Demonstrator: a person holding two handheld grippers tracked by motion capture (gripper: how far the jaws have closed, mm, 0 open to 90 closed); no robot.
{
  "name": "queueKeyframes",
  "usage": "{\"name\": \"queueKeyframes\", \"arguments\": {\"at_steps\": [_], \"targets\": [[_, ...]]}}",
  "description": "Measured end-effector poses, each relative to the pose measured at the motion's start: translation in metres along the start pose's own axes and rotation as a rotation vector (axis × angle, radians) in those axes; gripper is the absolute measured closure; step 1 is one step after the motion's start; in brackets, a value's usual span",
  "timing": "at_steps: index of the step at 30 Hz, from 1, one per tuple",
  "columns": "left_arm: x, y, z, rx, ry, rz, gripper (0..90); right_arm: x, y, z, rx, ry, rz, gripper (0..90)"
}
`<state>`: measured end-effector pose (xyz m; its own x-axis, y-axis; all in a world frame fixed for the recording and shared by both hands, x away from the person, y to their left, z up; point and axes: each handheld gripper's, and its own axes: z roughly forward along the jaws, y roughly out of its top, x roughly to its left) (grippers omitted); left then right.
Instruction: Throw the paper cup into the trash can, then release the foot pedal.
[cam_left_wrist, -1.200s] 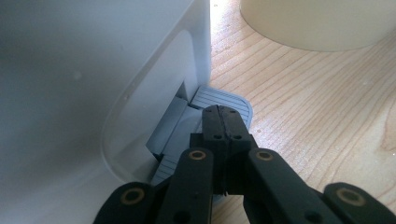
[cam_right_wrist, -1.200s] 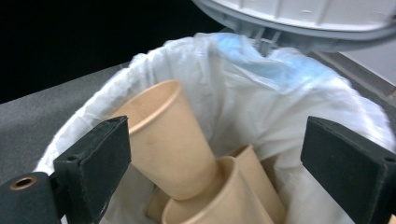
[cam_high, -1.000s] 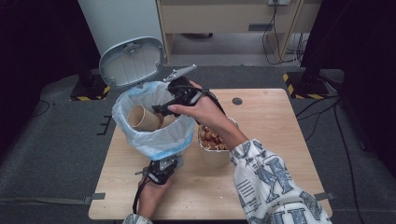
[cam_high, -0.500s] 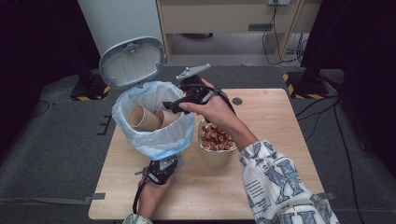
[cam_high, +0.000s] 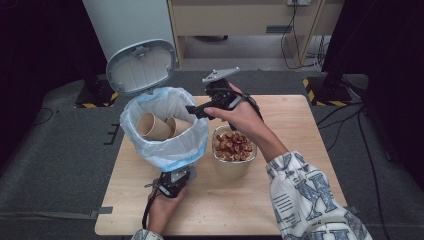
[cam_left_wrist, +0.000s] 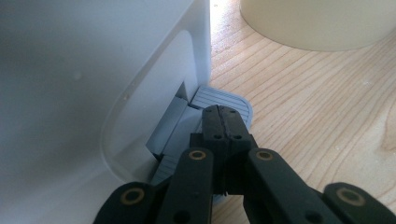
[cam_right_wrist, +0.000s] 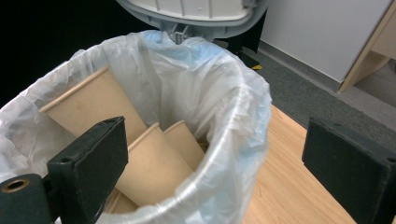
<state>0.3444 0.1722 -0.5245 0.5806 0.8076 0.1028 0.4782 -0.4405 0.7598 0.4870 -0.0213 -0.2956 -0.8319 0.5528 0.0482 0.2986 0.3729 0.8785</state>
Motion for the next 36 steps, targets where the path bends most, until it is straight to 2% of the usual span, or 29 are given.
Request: {"name": "queueKeyframes", "arguments": {"at_steps": [5, 7, 8, 9, 10, 11, 12, 13, 14, 15, 17, 18, 19, 21, 22, 25, 26, 29, 30, 32, 34, 36], "targets": [[0.0, -0.001, 0.0, -0.006, 0.0, -0.006, 89.2, -0.014, -0.009, -0.018, -0.008, -0.033, 0.014, 7.4], [-0.001, 0.0, -0.001, -0.004, 0.015, 0.001, 80.2, -0.018, -0.011, -0.022, -0.01, -0.044, 0.017, 7.4], [-0.001, 0.0, -0.001, -0.003, 0.021, -0.004, 80.2, -0.022, -0.014, -0.026, -0.011, -0.054, 0.026, 7.4], [-0.001, 0.0, -0.002, 0.0, 0.017, -0.019, 76.2, -0.026, -0.017, -0.03, -0.009, -0.062, 0.035, 7.4], [0.0, 0.001, -0.006, -0.008, 0.004, -0.005, 72.1, -0.034, -0.023, -0.037, -0.004, -0.083, 0.044, 7.4], [0.0, 0.001, -0.006, -0.008, 0.004, -0.005, 70.6, -0.034, -0.023, -0.037, -0.004, -0.083, 0.044, 7.4], [-0.003, 0.002, -0.007, -0.041, 0.025, -0.015, 70.6, -0.038, -0.026, -0.041, -0.003, -0.094, 0.051, 7.4], [-0.006, 0.002, -0.008, -0.046, 0.014, -0.034, 69.9, -0.042, -0.03, -0.045, -0.004, -0.103, 0.059, 7.4], [-0.008, 0.002, -0.01, -0.028, 0.021, -0.012, 68.2, -0.046, -0.033, -0.049, -0.006, -0.112, 0.069, 7.4], [-0.01, 0.002, -0.01, -0.031, 0.017, -0.014, 63.7, -0.054, -0.041, -0.056, -0.003, -0.132, 0.086, 7.3], [-0.011, 0.004, -0.013, -0.045, -0.006, 0.008, 61.2, -0.058, -0.046, -0.06, 0.003, -0.146, 0.091, 7.2], [-0.014, 0.004, -0.017, -0.057, 0.025, -0.033, 60.5, -0.062, -0.05, -0.064, 0.003, -0.159, 0.098, 7.2], [-0.01, 0.005, -0.018, -0.06, 0.014, 0.003, 60.4, -0.066, -0.055, -0.068, 0.005, -0.169, 0.108, 7.2], [-0.011, 0.004, -0.02, -0.062, 0.012, 0.0, 57.7, -0.073, -0.065, -0.075, 0.008, -0.194, 0.123, 6.7], [-0.012, 0.004, -0.021, -0.065, 0.013, -0.03, 56.6, -0.076, -0.069, -0.079, 0.004, -0.21, 0.134, 6.7], [-0.013, 0.004, -0.025, -0.082, 0.009, -0.078, 52.8, -0.089, -0.089, -0.092, 0.005, -0.272, 0.17, 6.0], [-0.012, 0.004, -0.026, -0.083, 0.006, -0.079, 52.8, -0.089, -0.089, -0.092, 0.005, -0.272, 0.17, 6.0], [-0.013, 0.003, -0.028, -0.085, -0.003, -0.078, 49.5, -0.099, -0.104, -0.101, 0.0, -0.304, 0.205, 5.8], [-0.015, 0.003, -0.031, -0.086, -0.01, -0.074, 47.9, -0.104, -0.115, -0.107, -0.005, -0.328, 0.225, 5.7], [-0.015, 0.003, -0.032, -0.088, -0.011, -0.07, 47.1, -0.107, -0.12, -0.11, -0.008, -0.341, 0.24, 5.7], [-0.016, 0.002, -0.033, -0.084, -0.024, -0.064, 46.1, -0.113, -0.134, -0.117, -0.025, -0.368, 0.272, 5.5], [-0.016, 0.002, -0.034, -0.082, -0.027, -0.059, 45.2, -0.115, -0.143, -0.122, -0.028, -0.381, 0.285, 5.4]]}}
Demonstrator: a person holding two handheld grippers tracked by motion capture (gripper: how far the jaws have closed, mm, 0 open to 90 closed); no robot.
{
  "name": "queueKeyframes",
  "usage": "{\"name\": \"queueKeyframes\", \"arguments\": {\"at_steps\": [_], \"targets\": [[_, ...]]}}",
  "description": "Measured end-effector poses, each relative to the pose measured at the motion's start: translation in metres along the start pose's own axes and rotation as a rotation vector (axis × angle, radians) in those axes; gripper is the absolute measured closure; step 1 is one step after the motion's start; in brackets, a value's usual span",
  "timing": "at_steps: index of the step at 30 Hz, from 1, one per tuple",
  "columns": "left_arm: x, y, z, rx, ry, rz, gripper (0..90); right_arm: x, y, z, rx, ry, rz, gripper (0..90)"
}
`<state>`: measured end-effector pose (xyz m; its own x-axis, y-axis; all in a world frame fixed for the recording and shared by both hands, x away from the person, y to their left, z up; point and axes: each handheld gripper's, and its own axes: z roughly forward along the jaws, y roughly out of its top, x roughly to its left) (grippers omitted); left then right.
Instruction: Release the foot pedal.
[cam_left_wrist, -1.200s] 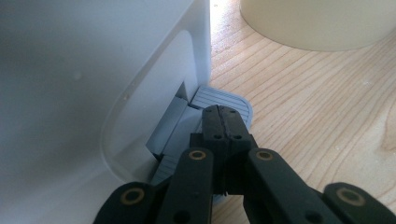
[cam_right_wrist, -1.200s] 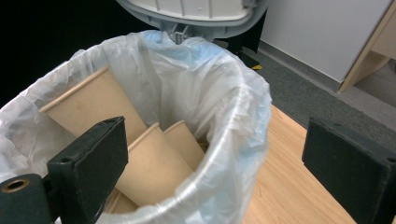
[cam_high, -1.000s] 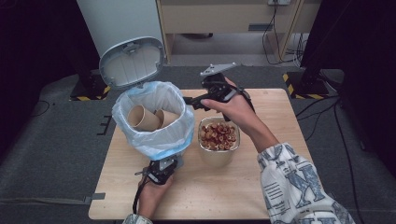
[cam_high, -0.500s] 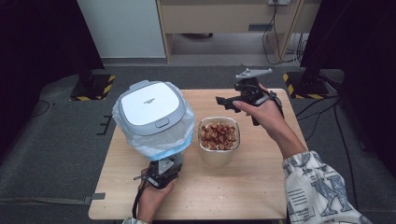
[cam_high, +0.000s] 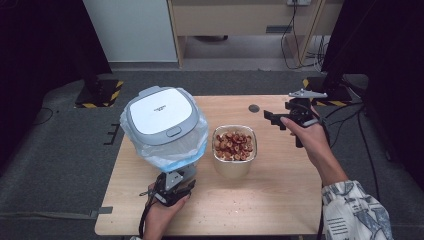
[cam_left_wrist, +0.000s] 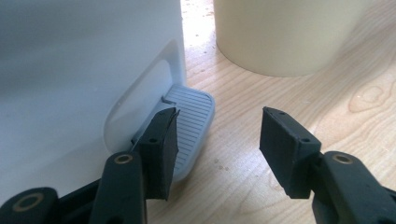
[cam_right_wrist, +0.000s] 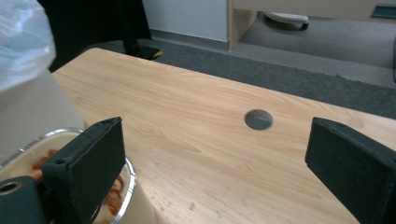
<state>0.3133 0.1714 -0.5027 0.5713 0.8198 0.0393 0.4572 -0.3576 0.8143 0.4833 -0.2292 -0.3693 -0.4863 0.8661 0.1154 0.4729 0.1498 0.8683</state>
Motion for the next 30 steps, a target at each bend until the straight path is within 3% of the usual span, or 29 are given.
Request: {"name": "queueKeyframes", "arguments": {"at_steps": [9, 13, 21, 30], "targets": [[0.005, -0.001, -0.004, -0.004, -0.007, -0.034, 37.9, -0.016, -0.035, -0.009, 0.012, -0.04, 0.028, 5.4], [0.007, -0.003, -0.006, 0.0, -0.013, -0.029, 35.7, -0.019, -0.053, -0.012, 0.022, -0.047, 0.038, 5.4], [0.009, -0.006, -0.011, 0.005, -0.017, -0.024, 33.5, -0.02, -0.083, -0.017, 0.026, -0.079, 0.049, 5.9], [0.015, -0.008, -0.014, 0.013, -0.019, -0.034, 32.0, -0.022, -0.129, -0.013, 0.078, -0.137, 0.09, 6.3]]}}
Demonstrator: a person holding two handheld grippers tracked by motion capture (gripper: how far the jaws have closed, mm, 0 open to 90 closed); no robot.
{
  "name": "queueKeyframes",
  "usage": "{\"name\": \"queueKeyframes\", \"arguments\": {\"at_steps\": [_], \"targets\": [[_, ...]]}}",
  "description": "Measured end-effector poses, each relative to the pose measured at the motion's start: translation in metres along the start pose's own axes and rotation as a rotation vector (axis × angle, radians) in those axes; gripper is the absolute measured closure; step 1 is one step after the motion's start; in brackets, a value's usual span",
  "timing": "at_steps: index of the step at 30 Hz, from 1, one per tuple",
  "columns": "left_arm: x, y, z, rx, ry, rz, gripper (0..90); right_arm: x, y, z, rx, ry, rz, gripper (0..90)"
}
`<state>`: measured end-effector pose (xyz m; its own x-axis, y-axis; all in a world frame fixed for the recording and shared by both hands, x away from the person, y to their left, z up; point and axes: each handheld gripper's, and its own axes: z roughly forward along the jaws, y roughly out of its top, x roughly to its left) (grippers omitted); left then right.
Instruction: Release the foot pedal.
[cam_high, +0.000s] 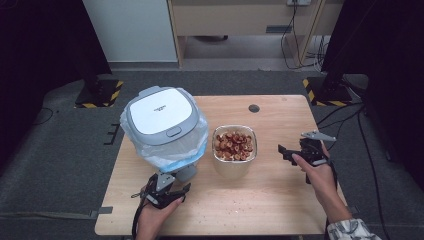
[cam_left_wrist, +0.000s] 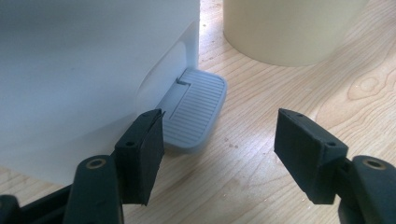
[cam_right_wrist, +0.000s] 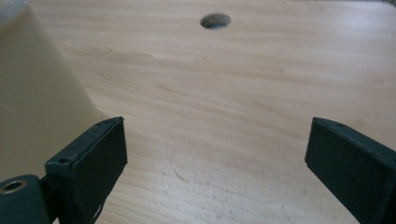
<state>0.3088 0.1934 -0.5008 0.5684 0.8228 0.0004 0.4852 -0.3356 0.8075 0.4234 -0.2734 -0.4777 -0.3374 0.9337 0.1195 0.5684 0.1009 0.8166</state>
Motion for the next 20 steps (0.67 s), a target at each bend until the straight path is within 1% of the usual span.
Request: {"name": "queueKeyframes", "arguments": {"at_steps": [1, 2, 3, 4, 5, 6, 7, 8, 9, 10, 11, 12, 13, 14, 15, 16, 17, 18, 20], "targets": [[0.0, -0.001, -0.001, 0.0, 0.002, -0.001, 31.7, -0.001, -0.006, 0.002, 0.01, -0.011, 0.015, 6.2], [0.001, -0.002, -0.002, 0.001, 0.004, 0.001, 31.1, -0.001, -0.015, 0.009, 0.064, -0.041, 0.03, 6.1], [0.001, -0.002, -0.002, 0.001, 0.004, 0.001, 30.7, 0.0, -0.02, 0.013, 0.081, -0.05, 0.032, 6.4], [0.002, -0.003, -0.003, -0.001, 0.003, 0.005, 30.5, 0.0, -0.025, 0.016, 0.094, -0.055, 0.029, 6.7], [0.002, -0.003, -0.003, -0.001, 0.003, 0.005, 30.4, 0.0, -0.025, 0.016, 0.094, -0.055, 0.029, 6.7], [0.002, -0.003, -0.004, -0.007, 0.006, -0.001, 30.4, 0.002, -0.031, 0.022, 0.119, -0.054, 0.036, 6.7], [0.002, -0.003, -0.004, -0.007, 0.006, -0.001, 30.3, 0.002, -0.031, 0.022, 0.119, -0.054, 0.036, 6.7], [0.003, -0.003, -0.004, -0.006, 0.005, -0.002, 30.3, 0.003, -0.033, 0.025, 0.131, -0.052, 0.036, 6.6], [0.003, -0.003, -0.003, -0.005, 0.005, -0.001, 30.2, 0.005, -0.035, 0.028, 0.143, -0.053, 0.03, 6.4], [0.002, -0.003, -0.003, -0.004, 0.003, 0.001, 30.0, 0.008, -0.038, 0.032, 0.156, -0.067, 0.009, 6.4], [0.002, -0.002, -0.002, -0.006, 0.002, -0.001, 30.0, 0.008, -0.038, 0.032, 0.156, -0.067, 0.009, 6.4], [0.001, -0.002, -0.002, -0.007, 0.002, -0.006, 29.9, 0.01, -0.041, 0.037, 0.177, -0.073, 0.0, 6.5], [0.001, -0.001, -0.003, -0.01, 0.004, -0.011, 29.9, 0.012, -0.044, 0.04, 0.186, -0.078, -0.003, 5.8], [0.001, -0.001, -0.003, -0.01, 0.004, -0.011, 29.8, 0.012, -0.044, 0.04, 0.186, -0.078, -0.003, 5.8], [0.001, -0.001, -0.003, -0.014, 0.002, -0.015, 29.8, 0.014, -0.045, 0.042, 0.177, -0.096, -0.024, 5.9], [0.002, -0.001, -0.003, -0.014, 0.004, -0.021, 29.7, 0.019, -0.046, 0.045, 0.172, -0.128, -0.035, 5.6], [0.002, -0.001, -0.003, -0.014, 0.004, -0.021, 29.6, 0.019, -0.046, 0.045, 0.172, -0.128, -0.035, 5.6], [0.002, -0.001, -0.003, -0.012, 0.004, -0.021, 29.5, 0.025, -0.046, 0.049, 0.168, -0.145, -0.041, 2.8], [0.002, -0.001, -0.003, -0.01, 0.006, -0.023, 29.4, 0.028, -0.046, 0.05, 0.172, -0.141, -0.047, 1.8]]}}
